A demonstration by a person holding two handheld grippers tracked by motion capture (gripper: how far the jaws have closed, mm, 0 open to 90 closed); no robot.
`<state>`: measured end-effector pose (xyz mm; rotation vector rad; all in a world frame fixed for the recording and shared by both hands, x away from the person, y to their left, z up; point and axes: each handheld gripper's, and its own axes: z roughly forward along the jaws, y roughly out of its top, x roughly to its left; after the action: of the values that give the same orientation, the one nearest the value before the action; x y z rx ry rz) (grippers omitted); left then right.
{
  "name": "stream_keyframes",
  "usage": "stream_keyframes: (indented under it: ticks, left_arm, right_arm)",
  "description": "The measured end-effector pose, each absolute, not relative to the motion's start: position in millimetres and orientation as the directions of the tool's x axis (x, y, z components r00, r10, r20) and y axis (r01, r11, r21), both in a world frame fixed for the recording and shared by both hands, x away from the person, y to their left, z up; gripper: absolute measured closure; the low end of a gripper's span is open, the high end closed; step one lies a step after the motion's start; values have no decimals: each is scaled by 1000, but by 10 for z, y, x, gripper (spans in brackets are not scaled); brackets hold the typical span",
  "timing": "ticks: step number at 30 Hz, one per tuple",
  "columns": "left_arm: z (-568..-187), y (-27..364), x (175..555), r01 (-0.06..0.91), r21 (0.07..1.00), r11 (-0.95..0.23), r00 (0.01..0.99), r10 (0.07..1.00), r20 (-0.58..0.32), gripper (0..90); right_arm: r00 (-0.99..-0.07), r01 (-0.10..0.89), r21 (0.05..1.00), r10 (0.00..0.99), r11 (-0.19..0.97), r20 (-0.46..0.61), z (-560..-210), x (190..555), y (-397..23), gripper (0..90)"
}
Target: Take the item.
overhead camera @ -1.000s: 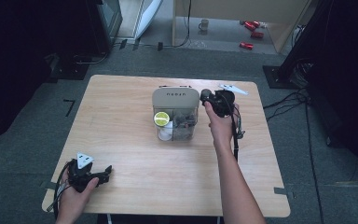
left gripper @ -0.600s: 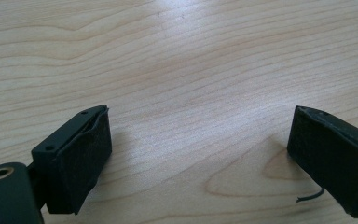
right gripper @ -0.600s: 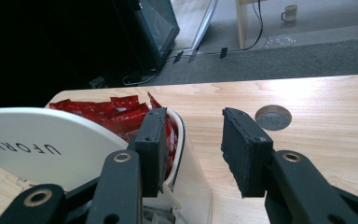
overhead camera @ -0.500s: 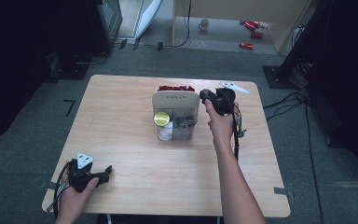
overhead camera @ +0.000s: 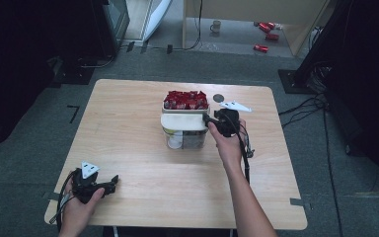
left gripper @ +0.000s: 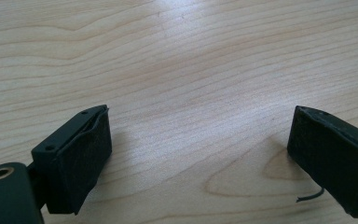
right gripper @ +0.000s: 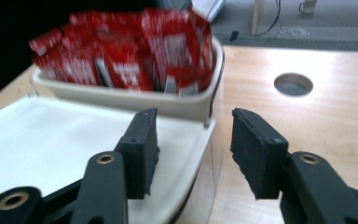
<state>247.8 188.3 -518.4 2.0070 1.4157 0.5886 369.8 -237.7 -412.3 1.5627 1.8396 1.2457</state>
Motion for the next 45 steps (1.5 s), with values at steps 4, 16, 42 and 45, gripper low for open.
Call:
stream_keyframes:
  ticks: [4, 16, 42, 45]
  left_arm:
    - [-5184, 1883, 2478, 674, 697, -246, 331, 944, 13, 67]
    - [-5184, 1883, 2478, 674, 696, -245, 331, 944, 12, 67]
    - [-5185, 1885, 2475, 673, 697, -246, 334, 943, 11, 67]
    - [-5184, 1885, 2475, 673, 697, -247, 334, 943, 11, 68]
  right_arm:
    - [-263, 558, 830, 946, -11, 190, -4243, 3617, -2330, 447]
    - [-263, 492, 870, 947, -31, 182, -4113, 3628, -2261, 574]
    - [-174, 484, 874, 983, 32, 60, -4079, 4016, -1638, 669]
    - [-177, 483, 875, 981, 21, 74, -4079, 4020, -1661, 679]
